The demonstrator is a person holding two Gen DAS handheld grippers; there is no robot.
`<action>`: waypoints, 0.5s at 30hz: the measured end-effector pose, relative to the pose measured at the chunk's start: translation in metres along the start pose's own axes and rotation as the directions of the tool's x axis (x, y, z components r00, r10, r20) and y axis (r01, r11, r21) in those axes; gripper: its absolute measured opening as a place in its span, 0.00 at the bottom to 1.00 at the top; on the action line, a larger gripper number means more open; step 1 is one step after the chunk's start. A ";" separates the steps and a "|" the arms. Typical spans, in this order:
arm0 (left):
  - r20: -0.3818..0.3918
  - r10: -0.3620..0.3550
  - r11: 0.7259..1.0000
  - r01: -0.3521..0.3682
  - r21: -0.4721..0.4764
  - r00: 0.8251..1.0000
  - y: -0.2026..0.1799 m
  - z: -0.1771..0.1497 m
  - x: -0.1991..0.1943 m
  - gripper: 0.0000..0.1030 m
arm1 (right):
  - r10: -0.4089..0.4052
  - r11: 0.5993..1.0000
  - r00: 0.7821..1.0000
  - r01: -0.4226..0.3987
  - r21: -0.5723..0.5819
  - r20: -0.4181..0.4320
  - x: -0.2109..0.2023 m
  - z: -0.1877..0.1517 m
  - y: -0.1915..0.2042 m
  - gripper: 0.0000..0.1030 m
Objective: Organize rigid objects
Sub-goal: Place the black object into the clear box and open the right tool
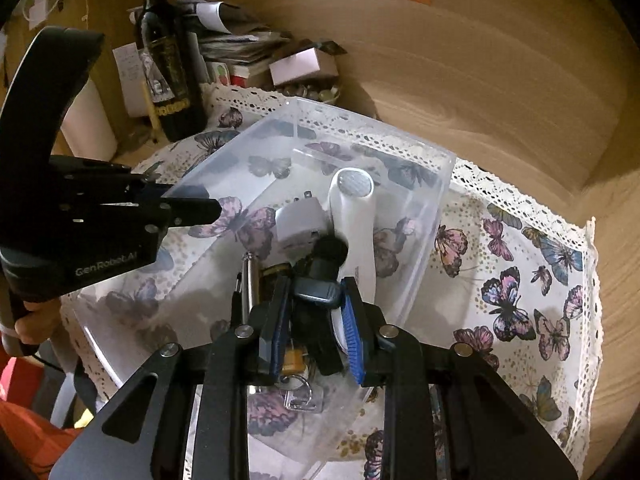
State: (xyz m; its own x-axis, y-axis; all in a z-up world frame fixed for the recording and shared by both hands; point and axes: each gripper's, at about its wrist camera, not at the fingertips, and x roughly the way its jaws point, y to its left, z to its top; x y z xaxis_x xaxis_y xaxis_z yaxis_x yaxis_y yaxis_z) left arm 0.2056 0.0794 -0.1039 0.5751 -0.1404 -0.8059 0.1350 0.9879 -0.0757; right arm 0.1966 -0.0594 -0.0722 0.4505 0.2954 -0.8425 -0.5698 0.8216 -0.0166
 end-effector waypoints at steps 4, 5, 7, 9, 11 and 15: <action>0.000 0.001 1.000 -0.001 -0.002 1.000 0.000 -0.001 -0.002 0.13 | -0.007 1.000 0.999 0.007 0.011 0.040 -0.011 0.001 -0.001 0.36; 0.000 0.001 1.000 -0.001 -0.004 1.000 0.000 -0.002 -0.003 0.14 | -0.011 1.000 0.998 0.010 0.014 0.054 -0.015 0.001 -0.002 0.36; 0.014 0.013 1.000 -0.013 -0.002 1.000 -0.001 -0.002 -0.008 0.15 | -0.016 1.000 0.997 0.014 0.022 0.079 -0.023 0.002 -0.003 0.41; 0.046 0.042 0.999 -0.042 0.010 0.998 -0.004 -0.003 -0.016 0.15 | -0.025 0.999 0.994 0.022 0.033 0.109 -0.032 0.002 -0.005 0.43; 0.090 0.076 0.997 -0.078 0.018 0.993 -0.007 -0.002 -0.028 0.15 | -0.031 0.999 0.990 0.025 0.043 0.140 -0.043 0.002 -0.006 0.44; 0.170 0.077 0.997 -0.078 -0.002 0.982 -0.010 -0.001 -0.056 0.17 | -0.052 0.997 0.978 0.040 0.063 0.203 -0.067 0.001 -0.007 0.57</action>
State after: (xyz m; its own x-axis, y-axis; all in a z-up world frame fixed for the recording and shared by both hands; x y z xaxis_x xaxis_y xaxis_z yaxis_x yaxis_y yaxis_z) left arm 0.1713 0.0774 -0.0584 0.7128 -0.0730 -0.6975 0.0880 0.9960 -0.0142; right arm 0.1707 -0.0847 -0.0152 0.6098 0.3451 -0.7135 -0.5066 0.8620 -0.0160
